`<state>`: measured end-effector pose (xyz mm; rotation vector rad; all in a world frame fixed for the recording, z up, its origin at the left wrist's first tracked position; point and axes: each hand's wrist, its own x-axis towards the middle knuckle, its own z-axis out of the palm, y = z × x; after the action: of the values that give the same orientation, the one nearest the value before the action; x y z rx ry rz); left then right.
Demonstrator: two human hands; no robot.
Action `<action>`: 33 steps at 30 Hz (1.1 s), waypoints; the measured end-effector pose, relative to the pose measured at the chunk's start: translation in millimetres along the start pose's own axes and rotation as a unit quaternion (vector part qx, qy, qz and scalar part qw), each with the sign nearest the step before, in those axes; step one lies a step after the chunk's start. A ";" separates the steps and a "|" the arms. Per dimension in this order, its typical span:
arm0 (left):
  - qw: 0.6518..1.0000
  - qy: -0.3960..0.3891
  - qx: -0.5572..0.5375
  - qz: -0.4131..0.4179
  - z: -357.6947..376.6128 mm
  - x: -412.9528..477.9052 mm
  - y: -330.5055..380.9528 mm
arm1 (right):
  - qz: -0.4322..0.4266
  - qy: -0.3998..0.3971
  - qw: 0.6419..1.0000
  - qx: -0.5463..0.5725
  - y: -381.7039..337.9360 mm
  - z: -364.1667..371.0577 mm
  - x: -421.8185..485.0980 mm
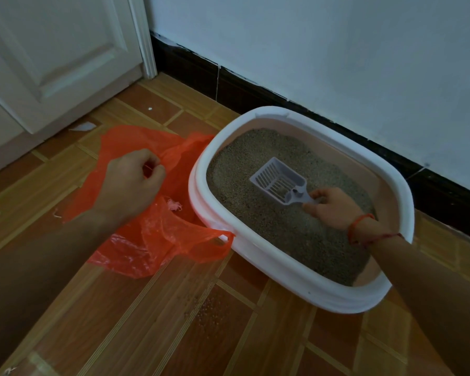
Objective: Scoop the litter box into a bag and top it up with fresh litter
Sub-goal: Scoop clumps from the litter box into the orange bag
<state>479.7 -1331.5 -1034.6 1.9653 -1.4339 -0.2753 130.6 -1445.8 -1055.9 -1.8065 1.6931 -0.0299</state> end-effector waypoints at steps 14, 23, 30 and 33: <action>1.000 0.000 0.012 -0.001 -4.6 0.9 -6.4 | -0.030 -0.004 0.998 -0.056 -12.0 -3.6 -1.1; 1.000 0.007 0.004 0.003 -9.9 1.7 -12.0 | -0.079 -0.005 0.997 0.008 -45.5 -19.6 -11.4; 0.999 0.039 0.010 0.027 -17.7 3.9 -14.7 | -0.159 -0.055 0.985 -0.035 -107.8 -27.7 -25.6; 0.998 0.058 0.008 0.032 -20.3 5.3 -17.1 | -0.200 -0.058 0.971 -0.115 -142.7 -25.5 -26.4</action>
<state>505.4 -1325.5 -1029.1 1.9116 -1.4253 -0.1200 241.2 -1440.2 -958.8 -2.2525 1.2707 0.1012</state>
